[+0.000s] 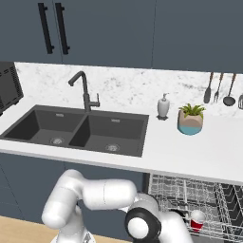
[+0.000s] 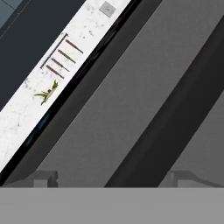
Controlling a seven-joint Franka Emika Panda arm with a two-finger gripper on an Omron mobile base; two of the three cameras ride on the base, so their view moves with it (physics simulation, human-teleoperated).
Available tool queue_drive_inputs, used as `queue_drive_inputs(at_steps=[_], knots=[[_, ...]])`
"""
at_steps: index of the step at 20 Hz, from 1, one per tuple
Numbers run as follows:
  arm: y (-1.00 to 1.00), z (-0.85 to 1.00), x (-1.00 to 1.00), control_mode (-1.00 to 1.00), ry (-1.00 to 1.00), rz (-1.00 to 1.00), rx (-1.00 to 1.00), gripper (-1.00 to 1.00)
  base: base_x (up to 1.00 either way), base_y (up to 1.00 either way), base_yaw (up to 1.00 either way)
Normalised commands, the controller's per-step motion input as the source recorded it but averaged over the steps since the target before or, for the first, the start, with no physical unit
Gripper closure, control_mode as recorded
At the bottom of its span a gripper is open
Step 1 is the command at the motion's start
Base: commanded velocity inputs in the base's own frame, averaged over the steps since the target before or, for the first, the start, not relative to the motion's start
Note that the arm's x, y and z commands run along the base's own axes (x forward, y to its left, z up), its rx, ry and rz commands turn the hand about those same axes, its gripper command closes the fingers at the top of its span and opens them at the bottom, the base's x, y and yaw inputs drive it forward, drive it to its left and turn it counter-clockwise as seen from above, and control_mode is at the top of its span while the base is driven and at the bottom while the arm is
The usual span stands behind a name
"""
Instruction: Pick up the cup and bowl from the counter, place them in the dishwasher, and close the dishwasher door.
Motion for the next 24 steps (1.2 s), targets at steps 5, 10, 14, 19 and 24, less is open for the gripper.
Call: queue_drive_inputs(at_steps=[5,10,14,19,24], knots=[[0.00,0.03,0.29,-1.00,0.00,0.00,0.00,-1.00,0.00,0.00,0.00],[0.23,0.20,0.49,-1.00,-0.07,0.00,0.01,-1.00,0.00,0.00,0.00],[0.41,0.08,0.79,-1.00,-0.06,0.00,0.05,-1.00,0.00,0.00,0.00],[0.45,0.02,0.99,-1.00,-0.02,0.00,0.08,-1.00,0.00,0.00,0.00],[0.41,0.27,1.00,-1.00,-0.11,0.03,0.09,-1.00,0.00,0.00,0.00]])
